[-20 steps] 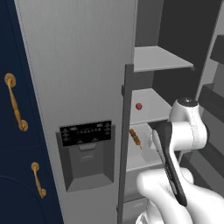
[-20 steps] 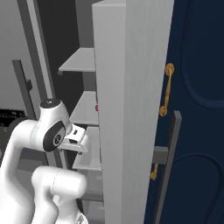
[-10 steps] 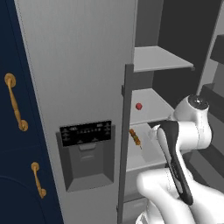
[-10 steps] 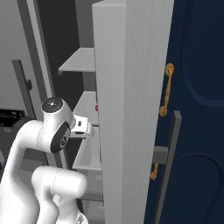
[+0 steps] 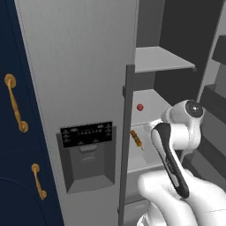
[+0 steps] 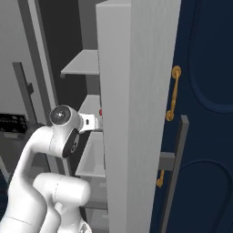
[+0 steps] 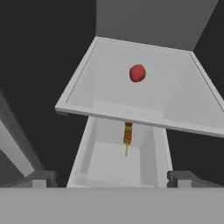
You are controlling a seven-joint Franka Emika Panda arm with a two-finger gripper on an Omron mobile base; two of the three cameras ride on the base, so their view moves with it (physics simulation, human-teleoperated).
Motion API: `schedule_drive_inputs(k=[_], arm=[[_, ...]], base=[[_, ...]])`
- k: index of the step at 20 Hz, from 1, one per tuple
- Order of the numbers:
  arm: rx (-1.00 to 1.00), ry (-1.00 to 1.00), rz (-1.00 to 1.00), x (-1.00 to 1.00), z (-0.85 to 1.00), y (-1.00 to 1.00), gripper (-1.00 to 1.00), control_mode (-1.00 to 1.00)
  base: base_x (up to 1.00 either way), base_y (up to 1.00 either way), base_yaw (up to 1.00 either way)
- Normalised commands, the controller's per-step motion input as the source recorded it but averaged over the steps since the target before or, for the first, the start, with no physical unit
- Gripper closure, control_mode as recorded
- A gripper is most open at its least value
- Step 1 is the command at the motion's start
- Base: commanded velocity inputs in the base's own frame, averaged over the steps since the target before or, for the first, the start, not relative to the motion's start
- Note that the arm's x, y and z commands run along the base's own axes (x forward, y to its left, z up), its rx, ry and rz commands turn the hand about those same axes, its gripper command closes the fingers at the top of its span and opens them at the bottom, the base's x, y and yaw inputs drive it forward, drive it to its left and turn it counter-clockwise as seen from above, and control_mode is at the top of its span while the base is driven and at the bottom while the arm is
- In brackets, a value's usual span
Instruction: Take the strawberry from the fridge and place it on top of the pancake, located on the dining counter.
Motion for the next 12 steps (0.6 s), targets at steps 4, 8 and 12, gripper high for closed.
schedule_drive_inputs(k=[4, 8, 12], arm=[[0.01, 0.18, 0.00, 0.53, 0.28, -0.07, -1.00, -1.00], [0.09, 0.17, 0.00, 0.49, 0.10, -0.27, -1.00, -1.00], [0.13, 0.08, 0.04, 0.58, -0.02, -0.24, -1.00, -1.00]], base=[[0.00, 0.00, 0.00], [0.00, 0.00, 0.00], [0.00, 0.00, 0.00]])
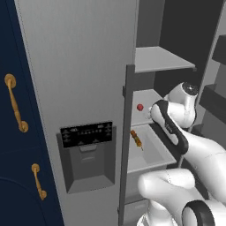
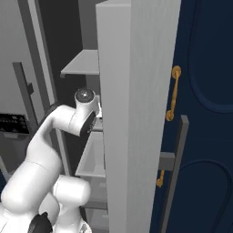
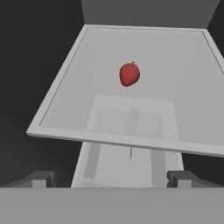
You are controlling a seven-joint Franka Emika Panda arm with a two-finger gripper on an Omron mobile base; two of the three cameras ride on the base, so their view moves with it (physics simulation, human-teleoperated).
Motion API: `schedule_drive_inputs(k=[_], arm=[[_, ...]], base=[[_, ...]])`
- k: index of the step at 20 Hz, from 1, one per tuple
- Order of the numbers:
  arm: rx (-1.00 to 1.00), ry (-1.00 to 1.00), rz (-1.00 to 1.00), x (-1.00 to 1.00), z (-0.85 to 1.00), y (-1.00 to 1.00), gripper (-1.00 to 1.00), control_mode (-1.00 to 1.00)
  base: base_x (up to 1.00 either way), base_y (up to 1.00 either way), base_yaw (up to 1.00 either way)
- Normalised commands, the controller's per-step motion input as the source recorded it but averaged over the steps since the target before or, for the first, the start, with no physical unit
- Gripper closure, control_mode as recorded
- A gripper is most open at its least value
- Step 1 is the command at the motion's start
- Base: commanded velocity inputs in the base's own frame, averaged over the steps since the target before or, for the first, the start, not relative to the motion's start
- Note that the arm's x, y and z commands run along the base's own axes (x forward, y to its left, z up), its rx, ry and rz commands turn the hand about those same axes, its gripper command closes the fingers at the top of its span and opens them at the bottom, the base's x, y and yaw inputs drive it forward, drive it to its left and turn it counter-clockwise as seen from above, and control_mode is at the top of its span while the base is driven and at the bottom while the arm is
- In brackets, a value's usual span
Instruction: Take the strawberry from the fridge and place it on top of the pancake, located on the dining counter.
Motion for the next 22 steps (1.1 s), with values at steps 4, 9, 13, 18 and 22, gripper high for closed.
schedule_drive_inputs(k=[4, 9, 13, 18, 22], arm=[[0.03, 0.00, 0.01, 0.57, -0.09, 0.00, -1.00, -1.00], [0.01, -0.02, 0.00, 0.54, -0.29, 0.00, -1.00, -1.00], [0.03, -0.04, 0.00, 0.35, -0.19, 0.00, -1.00, -1.00], [0.01, 0.09, 0.00, 0.47, 0.00, 0.01, -1.00, -1.00], [0.08, 0.11, 0.00, 0.52, -0.07, 0.00, -1.00, -1.00]], base=[[0.00, 0.00, 0.00], [0.00, 0.00, 0.00], [0.00, 0.00, 0.00], [0.00, 0.00, 0.00], [0.00, 0.00, 0.00]])
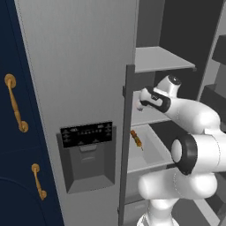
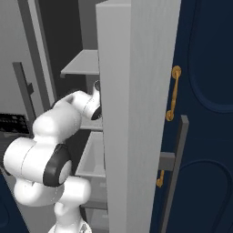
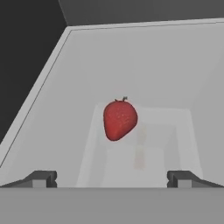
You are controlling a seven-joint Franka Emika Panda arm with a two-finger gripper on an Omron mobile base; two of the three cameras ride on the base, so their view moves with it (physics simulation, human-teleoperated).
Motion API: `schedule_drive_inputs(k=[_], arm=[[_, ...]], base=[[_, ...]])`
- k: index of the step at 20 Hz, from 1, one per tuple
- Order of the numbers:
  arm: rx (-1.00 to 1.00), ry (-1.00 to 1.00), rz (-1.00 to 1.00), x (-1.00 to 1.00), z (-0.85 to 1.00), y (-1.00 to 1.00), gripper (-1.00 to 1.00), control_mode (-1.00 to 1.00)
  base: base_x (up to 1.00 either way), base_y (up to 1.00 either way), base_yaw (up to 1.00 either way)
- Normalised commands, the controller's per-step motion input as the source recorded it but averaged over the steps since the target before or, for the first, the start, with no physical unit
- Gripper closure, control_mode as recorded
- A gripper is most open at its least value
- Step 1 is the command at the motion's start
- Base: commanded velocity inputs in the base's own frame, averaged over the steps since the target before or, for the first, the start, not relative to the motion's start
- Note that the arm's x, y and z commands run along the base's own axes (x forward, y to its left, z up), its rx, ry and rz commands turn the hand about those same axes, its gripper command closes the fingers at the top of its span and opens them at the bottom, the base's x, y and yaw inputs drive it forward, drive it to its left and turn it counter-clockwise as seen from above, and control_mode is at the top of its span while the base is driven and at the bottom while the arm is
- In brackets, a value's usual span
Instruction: Take the strawberry from the fridge and place it on top of the pancake, located on the dining counter.
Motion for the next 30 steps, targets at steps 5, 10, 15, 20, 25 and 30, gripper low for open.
schedule_drive_inputs(k=[5, 10, 15, 20, 25, 30], arm=[[0.00, -0.03, 0.00, 0.24, -0.06, 0.00, -1.00, -1.00], [0.01, 0.00, 0.00, 0.13, -0.25, 0.12, -1.00, -1.00], [0.00, 0.00, 0.00, 0.25, -0.15, 0.19, -1.00, -1.00], [0.00, 0.00, 0.00, 0.35, -0.10, 0.00, -1.00, -1.00], [0.00, 0.00, 0.00, 0.13, -0.10, 0.00, -1.00, -1.00], [0.00, 0.00, 0.00, 0.02, -0.17, 0.00, -1.00, -1.00]], base=[[0.00, 0.00, 0.00], [0.00, 0.00, 0.00], [0.00, 0.00, 0.00], [0.00, 0.00, 0.00], [0.00, 0.00, 0.00], [0.00, 0.00, 0.00]])
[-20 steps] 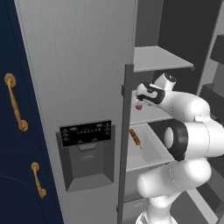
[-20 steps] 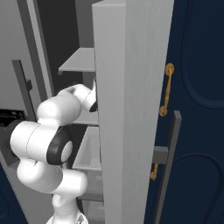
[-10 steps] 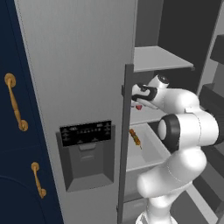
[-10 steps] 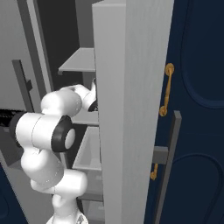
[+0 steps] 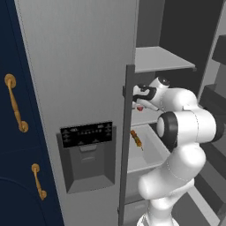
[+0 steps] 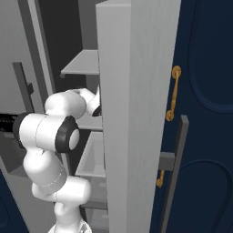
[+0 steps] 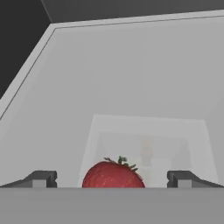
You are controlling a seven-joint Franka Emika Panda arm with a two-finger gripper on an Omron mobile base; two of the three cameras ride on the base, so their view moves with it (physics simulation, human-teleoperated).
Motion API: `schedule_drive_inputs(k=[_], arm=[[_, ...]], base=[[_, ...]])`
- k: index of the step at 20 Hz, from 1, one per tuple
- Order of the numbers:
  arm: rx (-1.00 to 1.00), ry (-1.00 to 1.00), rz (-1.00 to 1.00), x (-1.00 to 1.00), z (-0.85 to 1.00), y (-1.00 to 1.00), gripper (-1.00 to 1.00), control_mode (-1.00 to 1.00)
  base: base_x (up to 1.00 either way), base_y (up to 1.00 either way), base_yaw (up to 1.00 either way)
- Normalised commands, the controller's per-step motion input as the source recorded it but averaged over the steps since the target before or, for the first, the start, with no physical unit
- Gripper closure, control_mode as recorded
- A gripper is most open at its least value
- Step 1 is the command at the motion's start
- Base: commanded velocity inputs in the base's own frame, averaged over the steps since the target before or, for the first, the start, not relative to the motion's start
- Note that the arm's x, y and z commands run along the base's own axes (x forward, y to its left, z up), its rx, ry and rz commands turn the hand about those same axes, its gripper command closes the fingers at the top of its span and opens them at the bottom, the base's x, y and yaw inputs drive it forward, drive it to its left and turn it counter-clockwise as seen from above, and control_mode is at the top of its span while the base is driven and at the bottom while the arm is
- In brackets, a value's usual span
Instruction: Take the strawberry from the fridge and place it on top of the pancake, located on the dining counter.
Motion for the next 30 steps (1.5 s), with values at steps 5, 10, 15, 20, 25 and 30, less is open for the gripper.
schedule_drive_inputs(k=[5, 10, 15, 20, 25, 30], arm=[[0.00, 0.04, 0.00, 0.00, -0.12, 0.00, -1.00, -1.00], [0.00, 0.00, 0.00, 0.02, -0.06, 0.00, 1.00, -1.00], [0.00, 0.00, 0.00, -0.06, 0.00, 0.00, 1.00, -1.00], [0.00, -0.07, -0.05, -0.65, 0.00, 0.00, 1.00, -1.00], [-0.06, -0.12, -0.04, -0.77, 0.43, 0.00, 1.00, -1.00], [-0.06, 0.01, 0.00, -0.98, 0.63, 0.00, 1.00, -1.00]], base=[[0.00, 0.00, 0.00], [0.00, 0.00, 0.00], [0.00, 0.00, 0.00], [0.00, 0.00, 0.00], [0.00, 0.00, 0.00], [0.00, 0.00, 0.00]])
